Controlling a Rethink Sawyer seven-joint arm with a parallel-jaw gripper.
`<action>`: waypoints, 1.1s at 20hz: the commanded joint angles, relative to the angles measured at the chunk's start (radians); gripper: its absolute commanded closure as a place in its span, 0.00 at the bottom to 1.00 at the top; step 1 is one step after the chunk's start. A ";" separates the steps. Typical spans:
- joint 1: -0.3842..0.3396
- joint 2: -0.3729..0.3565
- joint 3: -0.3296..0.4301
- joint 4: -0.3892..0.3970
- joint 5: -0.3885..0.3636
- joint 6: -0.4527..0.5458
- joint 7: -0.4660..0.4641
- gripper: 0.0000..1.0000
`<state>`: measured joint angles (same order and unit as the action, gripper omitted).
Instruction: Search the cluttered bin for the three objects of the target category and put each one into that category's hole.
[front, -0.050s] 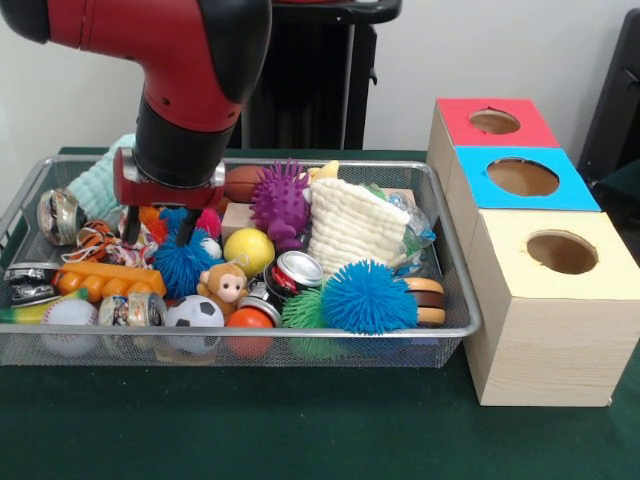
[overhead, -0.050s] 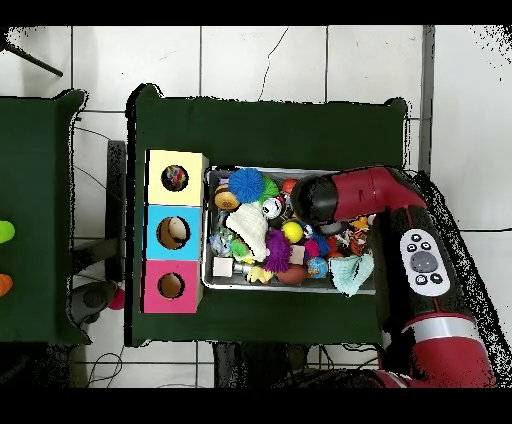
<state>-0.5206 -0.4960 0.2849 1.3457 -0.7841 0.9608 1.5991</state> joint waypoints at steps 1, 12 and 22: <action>-0.008 0.053 0.036 0.018 -0.084 -0.015 -0.277 0.00; -0.032 0.061 0.057 -0.002 -0.111 -0.014 -0.336 0.00; -0.029 0.063 0.072 -0.035 -0.151 -0.021 -0.367 0.00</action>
<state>-0.5376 -0.4773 0.2865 1.3355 -0.8625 0.9607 1.5991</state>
